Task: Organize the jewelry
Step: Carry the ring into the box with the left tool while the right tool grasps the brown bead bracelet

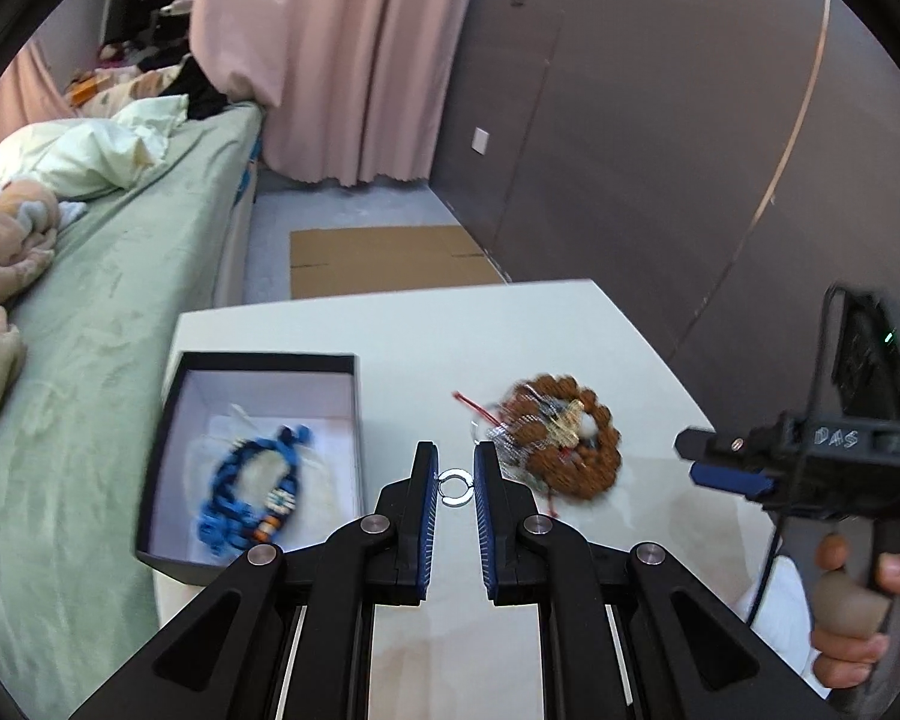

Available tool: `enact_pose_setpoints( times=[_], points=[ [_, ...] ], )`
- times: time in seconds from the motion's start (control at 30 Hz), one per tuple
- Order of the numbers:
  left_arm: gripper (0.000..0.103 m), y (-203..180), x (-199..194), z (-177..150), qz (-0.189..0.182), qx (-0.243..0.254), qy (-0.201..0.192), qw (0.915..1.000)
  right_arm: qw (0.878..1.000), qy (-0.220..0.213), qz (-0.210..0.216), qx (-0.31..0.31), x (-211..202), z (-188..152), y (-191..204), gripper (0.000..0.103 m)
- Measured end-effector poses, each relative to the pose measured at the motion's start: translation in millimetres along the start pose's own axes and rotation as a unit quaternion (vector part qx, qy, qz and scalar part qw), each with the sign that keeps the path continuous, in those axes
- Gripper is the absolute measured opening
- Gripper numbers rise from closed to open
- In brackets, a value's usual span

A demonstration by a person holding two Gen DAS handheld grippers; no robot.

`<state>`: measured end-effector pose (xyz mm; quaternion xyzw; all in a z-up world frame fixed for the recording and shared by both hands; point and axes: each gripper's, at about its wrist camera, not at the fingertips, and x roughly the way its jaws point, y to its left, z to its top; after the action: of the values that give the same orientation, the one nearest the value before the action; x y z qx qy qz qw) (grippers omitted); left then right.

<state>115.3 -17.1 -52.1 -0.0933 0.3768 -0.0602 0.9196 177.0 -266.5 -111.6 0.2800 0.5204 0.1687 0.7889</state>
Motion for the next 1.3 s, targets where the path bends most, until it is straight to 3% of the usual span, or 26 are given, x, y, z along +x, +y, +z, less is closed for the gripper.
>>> enact_pose_setpoints(
  times=[0.43, 0.53, 0.57, 0.67, 0.8, 0.9, 1.1, 1.2, 1.27, 1.3],
  points=[
    [0.013, 51, -11, 19, 0.014, -0.052, -0.016, 0.9984, 0.998, 0.026, -0.058, 0.005, 46, 13, 3, 0.041],
    [0.013, 59, -11, 22, 0.017, -0.061, -0.016, 0.9979, 0.997, 0.021, -0.076, -0.009, 51, 14, 8, 0.032],
    [0.013, 62, -11, 22, 0.018, -0.063, -0.015, 0.9977, 0.997, 0.018, -0.080, -0.010, 51, 15, 9, 0.023],
    [0.013, 68, -9, 24, 0.021, -0.073, -0.012, 0.9971, 0.996, 0.021, -0.080, -0.009, 53, 15, 8, 0.021],
    [0.013, 76, -7, 23, 0.023, -0.083, -0.005, 0.9963, 0.999, 0.014, -0.028, 0.018, 43, 16, 2, 0.020],
    [0.013, 80, -7, 21, 0.024, -0.092, 0.001, 0.9955, 1.000, -0.020, 0.013, -0.006, 21, 16, 17, 0.020],
    [0.015, 88, -1, 19, 0.011, -0.120, 0.029, 0.9923, 0.995, -0.059, 0.056, -0.055, -6, 8, 45, 0.020],
    [0.040, 93, 3, 16, -0.008, -0.141, 0.043, 0.9890, 0.993, -0.068, 0.069, -0.070, -9, 7, 57, 0.020],
    [0.071, 95, -3, 15, -0.015, -0.153, 0.033, 0.9876, 0.991, -0.072, 0.077, -0.078, -13, 4, 62, 0.020],
    [0.076, 95, -6, 15, -0.016, -0.155, 0.027, 0.9874, 0.991, -0.074, 0.080, -0.081, -13, 4, 66, 0.020]
  ],
)
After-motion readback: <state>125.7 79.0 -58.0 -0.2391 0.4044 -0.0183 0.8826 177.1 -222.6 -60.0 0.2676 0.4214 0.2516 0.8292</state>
